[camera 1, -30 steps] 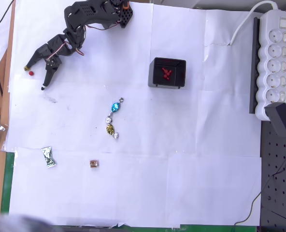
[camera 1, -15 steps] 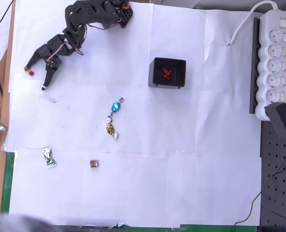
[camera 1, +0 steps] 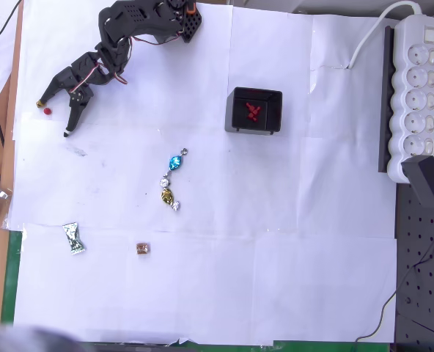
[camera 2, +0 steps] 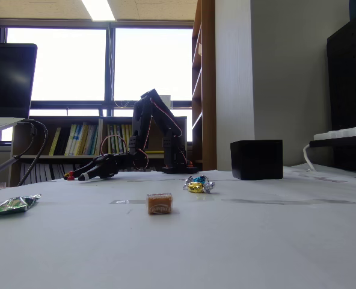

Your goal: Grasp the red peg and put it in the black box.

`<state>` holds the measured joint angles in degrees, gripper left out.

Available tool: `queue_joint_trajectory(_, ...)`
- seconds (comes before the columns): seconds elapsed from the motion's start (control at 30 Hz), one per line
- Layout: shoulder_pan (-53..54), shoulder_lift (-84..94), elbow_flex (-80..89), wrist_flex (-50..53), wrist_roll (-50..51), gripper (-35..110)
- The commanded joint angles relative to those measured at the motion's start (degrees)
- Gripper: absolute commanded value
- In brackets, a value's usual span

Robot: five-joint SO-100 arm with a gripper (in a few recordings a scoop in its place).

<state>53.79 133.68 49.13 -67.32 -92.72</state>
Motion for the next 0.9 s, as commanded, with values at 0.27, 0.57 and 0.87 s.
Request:
queue_joint_trajectory(0.27,-0.44,-1.67,-1.05,-0.18,-0.79,17)
queue_joint_trajectory(0.57,-0.62,-1.67,-1.14,-0.44,-0.88,13)
queue_joint_trajectory(0.87,-0.70,-1.58,-1.23,-0.70,-0.88,7)
